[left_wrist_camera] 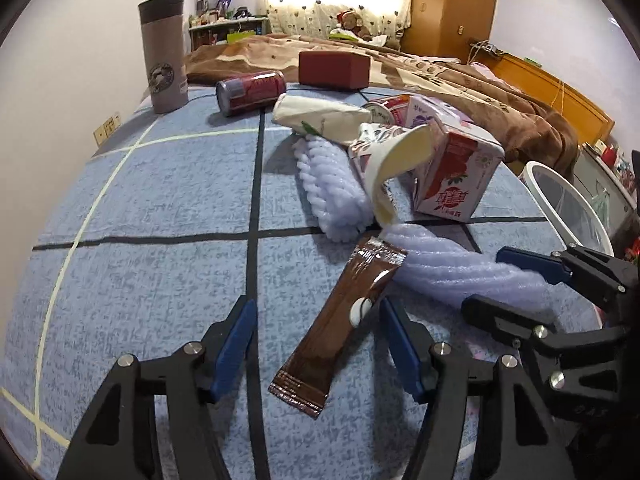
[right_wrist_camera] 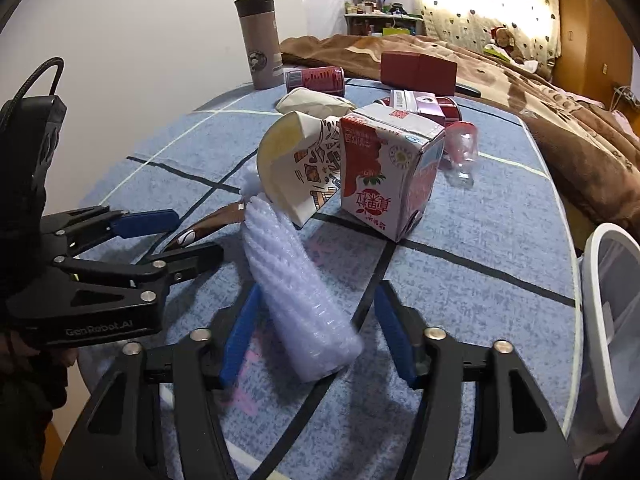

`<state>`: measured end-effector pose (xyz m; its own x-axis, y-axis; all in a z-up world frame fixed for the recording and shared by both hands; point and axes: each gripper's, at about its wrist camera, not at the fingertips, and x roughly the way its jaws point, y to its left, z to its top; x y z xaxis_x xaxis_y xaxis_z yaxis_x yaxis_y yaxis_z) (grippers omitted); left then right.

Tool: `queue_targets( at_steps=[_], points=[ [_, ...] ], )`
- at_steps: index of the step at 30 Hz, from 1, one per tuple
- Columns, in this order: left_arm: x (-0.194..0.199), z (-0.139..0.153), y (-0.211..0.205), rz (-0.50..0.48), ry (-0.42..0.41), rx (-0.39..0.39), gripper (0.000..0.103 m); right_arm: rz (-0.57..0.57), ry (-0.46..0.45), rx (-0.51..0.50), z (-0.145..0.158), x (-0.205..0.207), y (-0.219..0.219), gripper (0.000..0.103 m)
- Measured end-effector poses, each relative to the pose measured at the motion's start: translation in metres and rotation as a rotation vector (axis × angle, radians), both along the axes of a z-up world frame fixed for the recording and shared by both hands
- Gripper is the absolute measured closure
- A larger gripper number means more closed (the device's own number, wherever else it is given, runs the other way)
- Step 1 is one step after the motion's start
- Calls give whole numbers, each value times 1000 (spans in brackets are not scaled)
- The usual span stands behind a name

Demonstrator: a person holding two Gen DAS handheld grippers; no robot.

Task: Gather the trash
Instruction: 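Grasp the brown snack wrapper with left tool while right tool grasps white foam sleeve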

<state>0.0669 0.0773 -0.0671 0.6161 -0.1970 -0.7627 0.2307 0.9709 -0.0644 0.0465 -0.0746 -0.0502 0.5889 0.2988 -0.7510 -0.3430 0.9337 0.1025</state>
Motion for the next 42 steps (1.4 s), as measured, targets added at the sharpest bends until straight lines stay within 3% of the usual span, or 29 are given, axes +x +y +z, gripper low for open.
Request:
queue_targets(
  at_steps=[7, 12, 26, 33, 36, 41, 42],
  points=[
    [-3, 0, 2, 4, 1, -21, 72, -4, -10, 27, 1, -5, -4, 70],
    [-4, 0, 5, 29, 2, -31, 82, -25, -16, 38, 1, -7, -6, 77],
    [-13, 9, 4, 71, -11, -83, 87, -65, -60, 96, 6, -17, -18, 79],
    [-10, -2, 1, 96, 18, -37, 87, -67, -75, 107, 8, -18, -21, 79],
    [-11, -1, 1, 109, 9, -13, 79, -67, -79, 114, 8, -17, -23, 79],
    [-12, -1, 1, 108, 7, 0, 80, -76, -87, 117, 7, -17, -26, 79],
    [-12, -1, 0, 108, 6, 2, 85, -79, -88, 118, 6, -17, -27, 79]
  ],
)
